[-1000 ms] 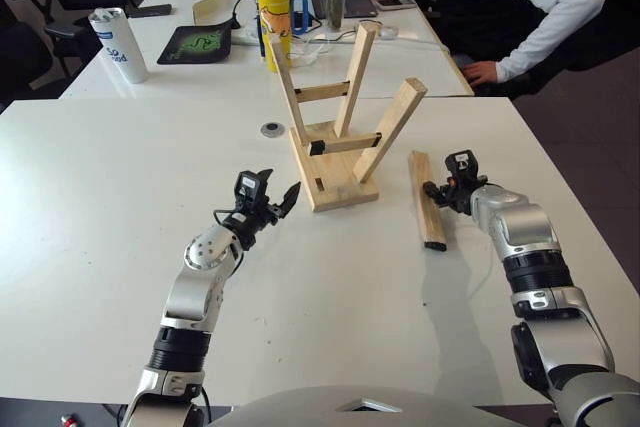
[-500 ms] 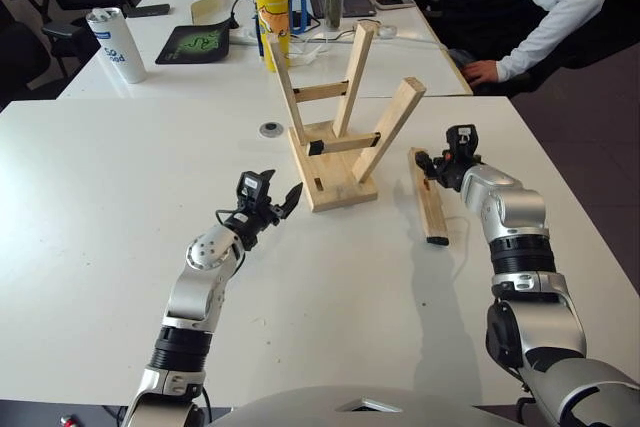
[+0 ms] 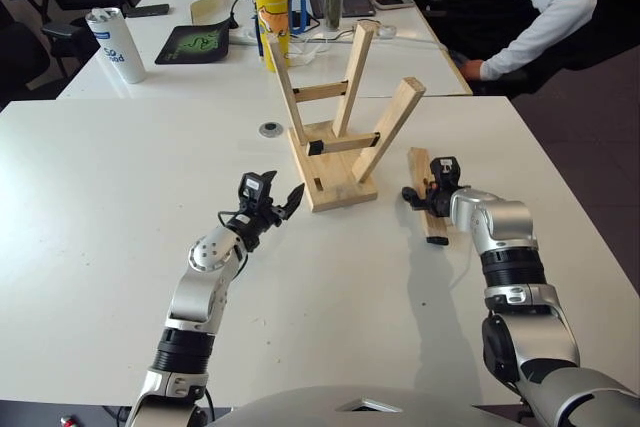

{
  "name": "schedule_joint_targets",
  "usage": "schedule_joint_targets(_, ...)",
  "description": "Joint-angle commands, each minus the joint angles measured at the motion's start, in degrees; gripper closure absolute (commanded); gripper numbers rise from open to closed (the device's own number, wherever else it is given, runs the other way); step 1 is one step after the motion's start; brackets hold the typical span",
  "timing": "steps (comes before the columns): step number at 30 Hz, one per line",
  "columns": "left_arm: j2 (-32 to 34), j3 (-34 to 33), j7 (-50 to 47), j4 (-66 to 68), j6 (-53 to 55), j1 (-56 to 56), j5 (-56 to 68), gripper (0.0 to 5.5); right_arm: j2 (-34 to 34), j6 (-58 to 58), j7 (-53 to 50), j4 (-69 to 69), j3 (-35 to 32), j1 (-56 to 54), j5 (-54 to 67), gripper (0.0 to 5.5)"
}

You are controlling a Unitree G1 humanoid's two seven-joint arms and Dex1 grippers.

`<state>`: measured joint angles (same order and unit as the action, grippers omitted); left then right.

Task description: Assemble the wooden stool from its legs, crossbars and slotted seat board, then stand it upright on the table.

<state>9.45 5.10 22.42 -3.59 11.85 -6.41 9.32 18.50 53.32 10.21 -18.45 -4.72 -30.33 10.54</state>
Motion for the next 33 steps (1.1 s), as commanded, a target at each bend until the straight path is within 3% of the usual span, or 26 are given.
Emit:
schedule_joint_targets(1, 0.13, 0.29, -0.07, -0.43, 0.2, 0.35, -0.29, 2.08, -1.82, 3.17, -1.07, -0.71, -2.21, 0.83, 0.97, 1.67)
schedule_joint_targets(12, 0.16, -0.2, 0.32, 1.55, -0.39, -1.62, -0.18, 2.08, -1.99, -4.66, -5.25, -6.94, -5.23, -3.25, -1.67, 3.41)
schedule_joint_targets(25, 0.28, -3.88, 0.03, -1.47, -0.47, -2.03, 2.46, 2.08, 0.87, -33.09, -6.37, -12.06, -7.25, -16.46, -4.35, 3.45)
schedule_joint_targets(29, -2.61, -10.19, -0.12, -9.12, 2.16, -4.12, 14.91, 2.08, 3.08, -46.17, -8.82, -7.96, -8.48, -21.53, -5.52, 3.45)
schedule_joint_targets(33, -3.98, -13.85, -1.32, -15.6, 6.74, -6.69, 26.78, 2.08, 2.75, -48.35, -2.32, -1.75, -8.31, -26.12, -0.67, 3.45)
